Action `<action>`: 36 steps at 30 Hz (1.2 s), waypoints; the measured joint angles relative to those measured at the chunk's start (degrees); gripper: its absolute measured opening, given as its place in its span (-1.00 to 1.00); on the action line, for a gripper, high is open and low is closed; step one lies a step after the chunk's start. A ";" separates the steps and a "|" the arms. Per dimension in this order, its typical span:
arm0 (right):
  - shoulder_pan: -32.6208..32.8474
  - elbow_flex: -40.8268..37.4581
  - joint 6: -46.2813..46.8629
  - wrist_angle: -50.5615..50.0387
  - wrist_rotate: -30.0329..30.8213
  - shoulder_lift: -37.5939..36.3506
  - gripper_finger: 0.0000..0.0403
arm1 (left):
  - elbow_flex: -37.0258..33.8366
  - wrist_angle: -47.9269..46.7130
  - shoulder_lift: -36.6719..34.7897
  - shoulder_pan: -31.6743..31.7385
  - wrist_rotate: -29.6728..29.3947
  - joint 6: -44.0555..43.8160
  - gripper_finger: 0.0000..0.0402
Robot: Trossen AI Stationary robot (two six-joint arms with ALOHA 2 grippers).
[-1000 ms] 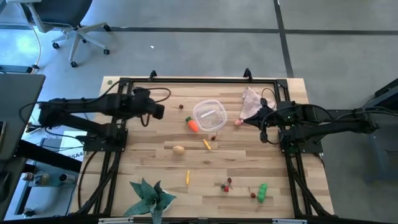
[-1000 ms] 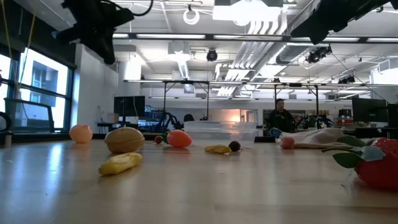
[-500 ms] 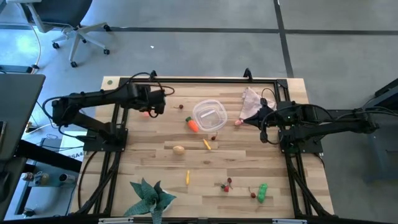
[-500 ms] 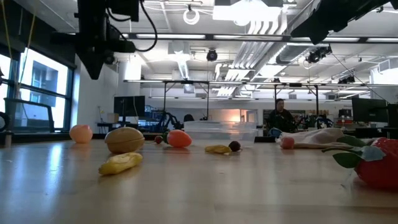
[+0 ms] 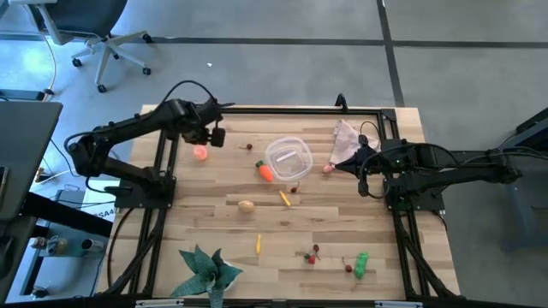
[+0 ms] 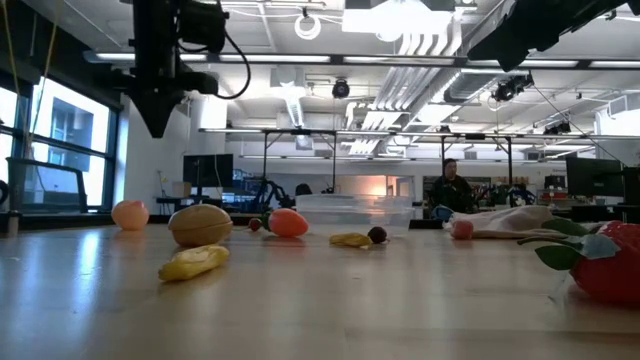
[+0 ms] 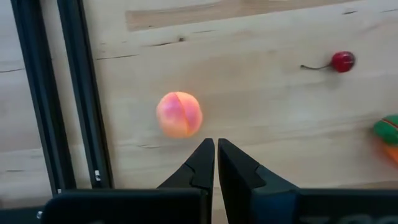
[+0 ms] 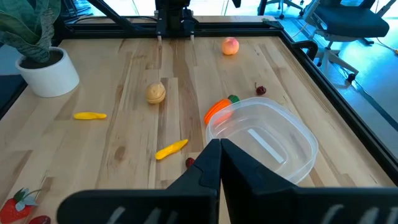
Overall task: Pick and placing Produce into tupperware
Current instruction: Put the pink peach into the transparent bin
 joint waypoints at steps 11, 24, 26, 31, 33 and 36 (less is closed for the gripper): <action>0.00 0.00 0.00 -0.02 0.00 0.00 -1.00 | -13.17 5.70 -0.06 6.87 7.00 1.24 -0.94; 0.01 0.00 0.00 -0.01 0.00 0.00 -1.00 | -18.95 19.67 -0.08 11.42 12.82 0.41 -0.94; 0.01 0.00 0.00 -0.02 0.01 0.00 -1.00 | -19.14 20.73 -0.08 11.42 12.74 0.25 -0.94; 0.00 0.00 0.01 -0.02 0.02 0.00 -1.00 | -19.21 21.80 -0.08 11.29 12.82 0.00 -0.87; 0.02 0.00 0.00 -0.01 0.00 0.00 -1.00 | -19.21 21.91 -0.08 11.31 12.69 0.04 -0.79; 0.01 0.00 0.01 -0.01 0.01 0.00 -1.00 | -19.21 21.83 -0.08 11.31 12.17 0.48 -0.62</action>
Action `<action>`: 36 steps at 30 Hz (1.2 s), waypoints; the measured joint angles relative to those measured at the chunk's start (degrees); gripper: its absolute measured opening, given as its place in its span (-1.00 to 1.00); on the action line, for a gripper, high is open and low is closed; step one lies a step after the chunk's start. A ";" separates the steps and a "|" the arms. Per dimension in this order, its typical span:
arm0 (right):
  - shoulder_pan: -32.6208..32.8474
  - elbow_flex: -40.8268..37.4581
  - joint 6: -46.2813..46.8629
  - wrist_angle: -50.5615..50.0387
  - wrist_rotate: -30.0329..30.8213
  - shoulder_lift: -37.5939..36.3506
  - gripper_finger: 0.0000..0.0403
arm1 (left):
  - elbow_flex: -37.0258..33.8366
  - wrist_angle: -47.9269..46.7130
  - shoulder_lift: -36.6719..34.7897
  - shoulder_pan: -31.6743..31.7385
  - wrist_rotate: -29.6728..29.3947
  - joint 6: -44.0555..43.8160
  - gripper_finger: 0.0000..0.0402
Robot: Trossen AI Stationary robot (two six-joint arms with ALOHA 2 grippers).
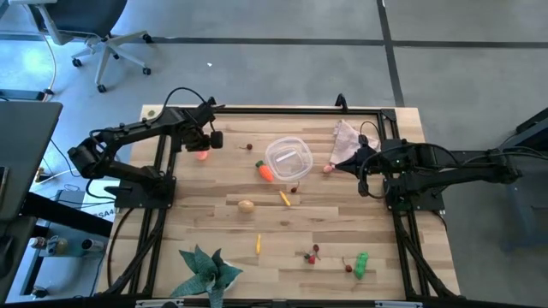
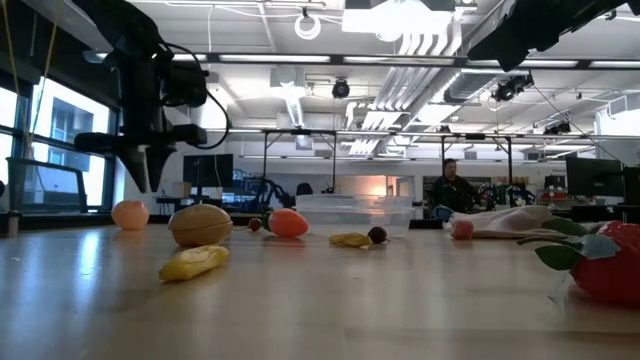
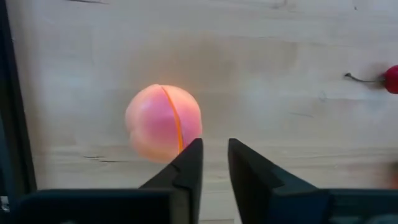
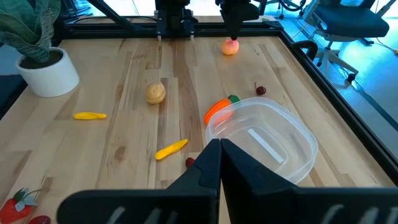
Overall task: Pick and placing Produce into tupperware
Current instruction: Put the pink peach into the transparent bin
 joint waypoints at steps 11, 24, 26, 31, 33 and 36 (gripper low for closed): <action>-0.01 0.00 -0.01 0.00 -0.01 0.00 -1.00 | 0.00 -3.12 0.00 0.00 -3.50 -2.17 -0.02; 0.00 0.00 -0.01 -0.02 0.00 0.00 -1.00 | -0.02 -3.98 0.03 -0.02 -6.32 -3.72 0.59; -0.01 0.00 -0.01 0.01 0.00 0.00 -1.00 | -0.98 -2.56 0.04 -0.02 -6.67 -3.76 0.66; -0.01 0.00 -0.01 0.01 0.00 0.00 -1.00 | -5.13 2.34 0.13 -0.02 -5.79 -5.01 0.78; -0.01 0.00 0.00 0.00 0.00 0.00 -1.00 | -6.07 3.48 0.13 -0.02 -5.62 -5.07 0.80; -0.01 0.00 0.01 0.01 0.01 0.00 -1.00 | -6.40 4.17 0.13 -0.02 -5.74 -5.07 0.82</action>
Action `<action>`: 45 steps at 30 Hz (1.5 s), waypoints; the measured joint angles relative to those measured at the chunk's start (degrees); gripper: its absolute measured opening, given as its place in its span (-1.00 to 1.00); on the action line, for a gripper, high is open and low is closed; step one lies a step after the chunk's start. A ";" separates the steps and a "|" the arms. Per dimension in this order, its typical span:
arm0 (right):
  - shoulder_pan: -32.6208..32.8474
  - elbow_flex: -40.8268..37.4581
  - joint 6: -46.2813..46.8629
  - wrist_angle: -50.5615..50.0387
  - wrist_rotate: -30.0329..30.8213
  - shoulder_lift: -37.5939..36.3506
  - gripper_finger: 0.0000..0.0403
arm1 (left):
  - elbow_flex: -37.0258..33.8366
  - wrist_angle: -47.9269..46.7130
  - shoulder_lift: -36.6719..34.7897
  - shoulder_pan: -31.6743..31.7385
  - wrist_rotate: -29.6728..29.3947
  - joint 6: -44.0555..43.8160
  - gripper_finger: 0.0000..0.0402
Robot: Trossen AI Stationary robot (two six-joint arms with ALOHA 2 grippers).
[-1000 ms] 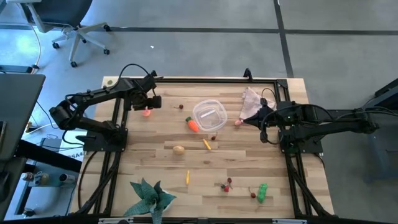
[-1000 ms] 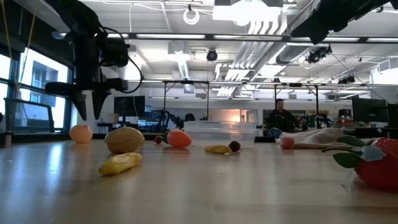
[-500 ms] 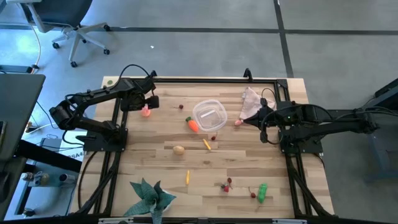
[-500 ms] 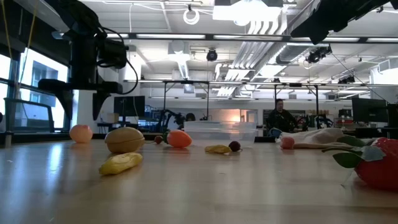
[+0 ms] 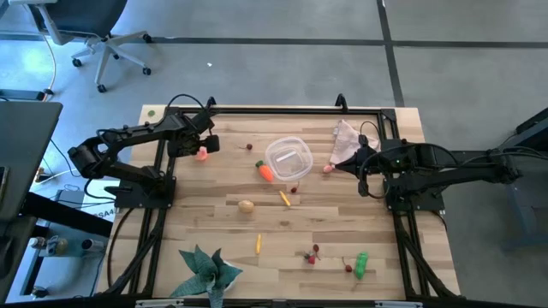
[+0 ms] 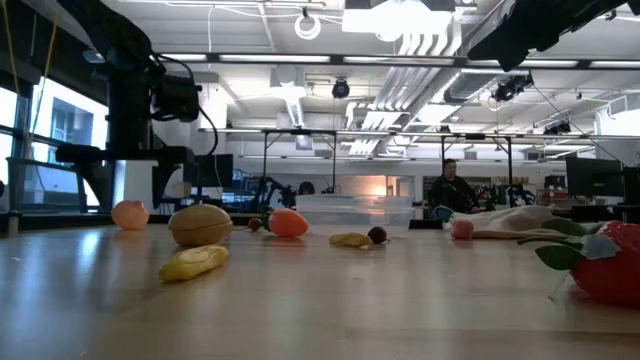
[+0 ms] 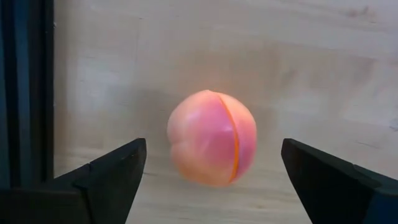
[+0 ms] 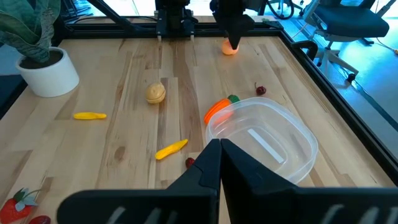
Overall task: Pick and placing Produce into tupperware
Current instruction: Put the pink peach into the transparent bin
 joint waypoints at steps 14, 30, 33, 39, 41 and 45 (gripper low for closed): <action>0.00 0.00 0.00 -0.02 -0.02 0.00 -1.00 | -0.04 1.21 5.60 -0.06 0.02 1.23 0.81; 0.00 0.00 0.00 -0.02 0.00 0.00 -1.00 | -0.04 4.17 7.78 0.00 -1.34 3.67 0.80; 0.00 0.00 -0.02 -0.02 -0.02 -0.02 -1.00 | -0.04 4.17 7.78 0.00 -2.06 3.59 0.80; 0.00 0.00 0.00 0.00 -0.02 -0.02 -1.00 | -0.04 4.15 7.78 0.00 -2.83 3.57 0.80; 0.01 0.00 -0.01 -0.02 -0.02 -0.02 -1.00 | -0.04 4.15 7.78 0.00 -2.85 3.59 0.80; 0.02 0.00 0.00 0.00 0.00 -0.02 -1.00 | -0.63 4.61 7.74 0.00 -2.87 3.57 0.80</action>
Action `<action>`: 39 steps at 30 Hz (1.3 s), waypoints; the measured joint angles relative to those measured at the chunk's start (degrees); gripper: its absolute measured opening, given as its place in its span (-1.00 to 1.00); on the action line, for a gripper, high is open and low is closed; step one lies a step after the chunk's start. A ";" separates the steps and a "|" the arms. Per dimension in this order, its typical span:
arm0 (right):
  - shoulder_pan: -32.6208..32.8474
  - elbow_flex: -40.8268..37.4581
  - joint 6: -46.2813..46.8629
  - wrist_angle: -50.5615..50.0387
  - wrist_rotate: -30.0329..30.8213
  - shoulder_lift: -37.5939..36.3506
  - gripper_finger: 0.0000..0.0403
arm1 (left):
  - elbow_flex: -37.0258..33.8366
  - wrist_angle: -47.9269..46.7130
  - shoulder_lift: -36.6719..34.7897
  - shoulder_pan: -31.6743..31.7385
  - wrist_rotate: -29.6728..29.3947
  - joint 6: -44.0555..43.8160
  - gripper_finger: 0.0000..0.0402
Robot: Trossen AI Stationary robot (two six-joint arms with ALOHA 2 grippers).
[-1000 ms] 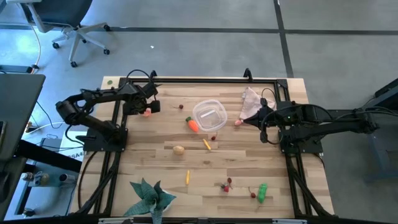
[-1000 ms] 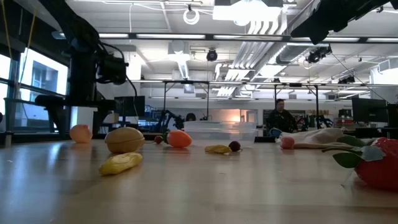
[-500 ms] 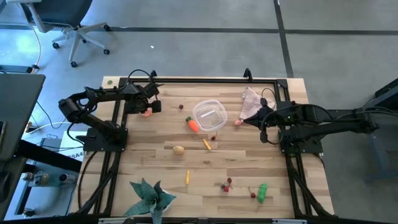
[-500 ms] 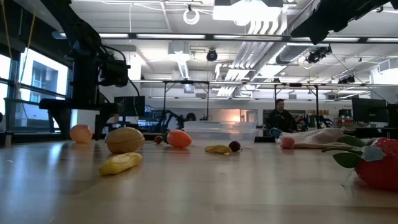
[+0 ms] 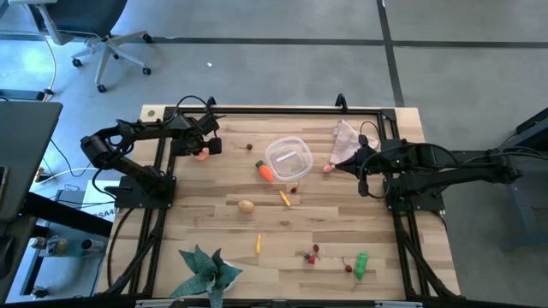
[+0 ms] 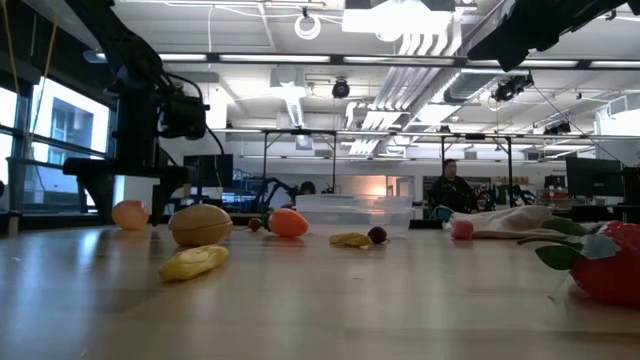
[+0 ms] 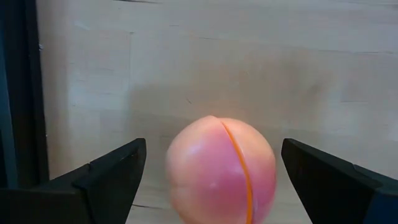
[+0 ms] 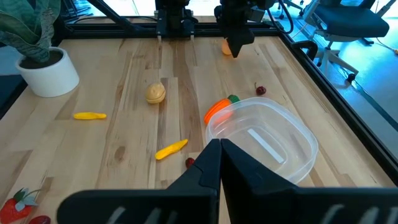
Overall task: Pick and placing Produce into tupperware
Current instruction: Put the pink peach into the transparent bin
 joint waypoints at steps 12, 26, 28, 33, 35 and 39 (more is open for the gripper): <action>0.00 0.00 -0.02 0.00 0.00 0.00 -1.00 | -1.97 3.89 -0.13 -0.04 0.79 0.04 0.37; -0.02 0.00 -0.01 -0.02 0.00 0.00 -1.00 | -2.02 4.11 -0.07 -0.02 0.60 0.97 0.19; -0.02 0.00 -0.02 0.00 -0.02 0.00 -1.00 | -2.04 4.09 -0.07 -0.03 0.41 1.05 0.22; -0.01 0.00 0.00 0.00 -0.01 0.00 -1.00 | -2.04 4.09 -0.04 -0.03 0.41 1.05 0.15; -0.01 0.00 -0.01 0.00 -0.01 0.01 -1.00 | -2.04 4.06 -0.06 -0.04 0.43 0.98 0.10; -0.01 0.00 0.00 -0.01 0.00 0.01 -1.00 | -2.04 3.93 -0.04 -0.02 0.46 0.93 0.08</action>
